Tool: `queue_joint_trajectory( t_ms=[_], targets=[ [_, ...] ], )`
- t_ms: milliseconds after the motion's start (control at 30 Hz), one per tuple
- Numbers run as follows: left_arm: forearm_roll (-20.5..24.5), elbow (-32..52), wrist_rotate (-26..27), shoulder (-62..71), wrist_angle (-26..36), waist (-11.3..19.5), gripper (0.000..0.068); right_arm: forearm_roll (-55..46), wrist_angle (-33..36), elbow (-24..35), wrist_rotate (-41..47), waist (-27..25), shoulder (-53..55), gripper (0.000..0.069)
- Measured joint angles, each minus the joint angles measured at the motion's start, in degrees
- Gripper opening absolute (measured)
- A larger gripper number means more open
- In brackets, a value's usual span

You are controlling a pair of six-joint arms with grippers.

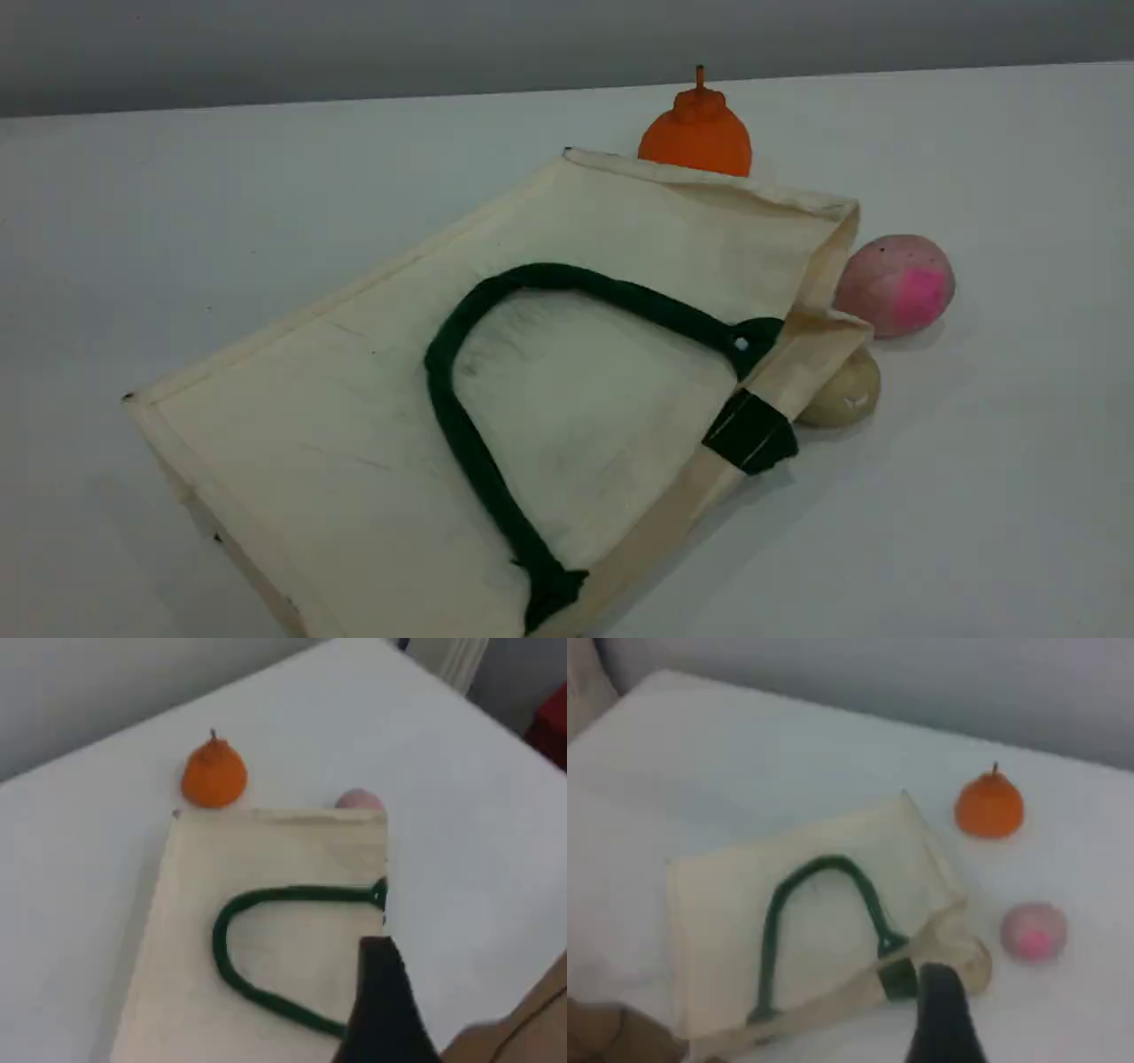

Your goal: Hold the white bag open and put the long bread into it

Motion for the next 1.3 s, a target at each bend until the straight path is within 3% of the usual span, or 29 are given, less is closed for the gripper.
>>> queue_joint_trajectory(
  t_ms=[333,567,767,900,1100,1300],
  targets=[
    [0.3,8.3,-4.1,-15.2,2.8,0.0,0.0434,-2.1,-0.1,7.5,0.6,0.0,-13.1,0.0432],
    [5.9,14.1,-8.6,-24.4,7.6,0.1,0.0434,-2.8,0.0,12.3,0.9,0.0,-21.1,0.0432],
    [14.2,17.5,-14.2,-31.8,10.7,0.1,0.0434,-6.4,-0.3,15.9,-0.4,-0.1,-21.2,0.0432],
    [18.3,20.5,-15.3,-34.9,10.6,0.1,0.0434,-7.4,-0.3,20.0,-1.2,-0.1,-21.2,0.0432],
    [18.8,25.1,-15.4,-34.9,10.0,0.1,0.0434,-6.3,-6.0,26.5,-0.6,-0.1,-21.2,0.0432],
    [19.6,27.3,-15.4,-34.9,9.8,0.1,0.0434,-5.8,-9.2,28.7,-0.2,-0.1,-21.1,0.0432]
  ],
)
